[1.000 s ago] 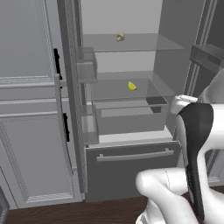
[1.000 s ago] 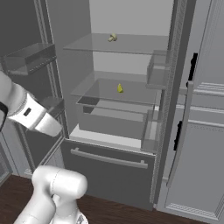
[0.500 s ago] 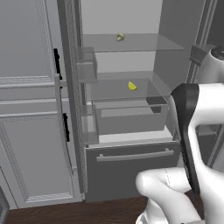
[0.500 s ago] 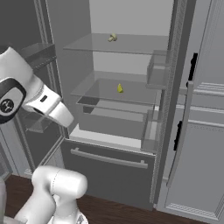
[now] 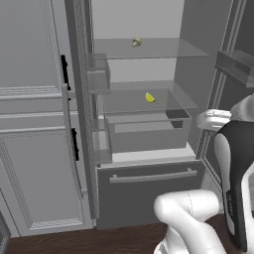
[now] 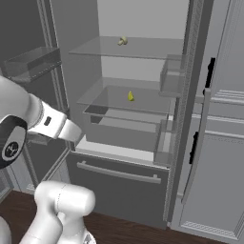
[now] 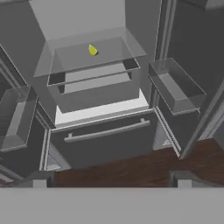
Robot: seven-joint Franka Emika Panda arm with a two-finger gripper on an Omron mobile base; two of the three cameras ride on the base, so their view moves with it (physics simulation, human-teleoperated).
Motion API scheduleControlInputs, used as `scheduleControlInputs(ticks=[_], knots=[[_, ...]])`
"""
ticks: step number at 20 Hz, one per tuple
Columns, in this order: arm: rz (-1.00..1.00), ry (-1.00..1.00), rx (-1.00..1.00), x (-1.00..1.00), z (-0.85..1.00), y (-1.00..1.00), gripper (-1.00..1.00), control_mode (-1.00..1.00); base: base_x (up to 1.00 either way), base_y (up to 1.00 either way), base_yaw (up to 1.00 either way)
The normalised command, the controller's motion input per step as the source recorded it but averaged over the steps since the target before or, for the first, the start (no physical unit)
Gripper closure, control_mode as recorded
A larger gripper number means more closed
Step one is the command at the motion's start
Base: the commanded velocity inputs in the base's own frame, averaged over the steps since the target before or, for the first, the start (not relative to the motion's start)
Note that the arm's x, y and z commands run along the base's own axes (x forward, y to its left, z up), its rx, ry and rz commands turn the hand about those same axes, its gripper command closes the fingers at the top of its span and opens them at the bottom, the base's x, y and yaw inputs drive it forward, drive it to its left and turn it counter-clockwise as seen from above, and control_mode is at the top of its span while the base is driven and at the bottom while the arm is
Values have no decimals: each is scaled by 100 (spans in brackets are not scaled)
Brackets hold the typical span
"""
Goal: Grab a lemon wedge from the fridge and one ice cube from the ice bowl, and put them in the glass of lemonade.
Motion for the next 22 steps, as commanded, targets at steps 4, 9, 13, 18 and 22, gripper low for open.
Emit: scheduleControlInputs(ticks=[4, 9, 13, 18, 22], knots=[[17, -20, 0, -5, 2, 4, -100, -100, 0, 0, 0], [6, -8, -1, -2, -5, 3, -100, -100, 0, 0, 0], [1, -1, -1, 0, 0, 1, -100, 100, 22, 0, 0], [0, 0, 0, 0, 0, 0, -100, 100, 95, -10, 0], [0, 0, 0, 0, 0, 0, -100, 100, 99, -38, 0]])
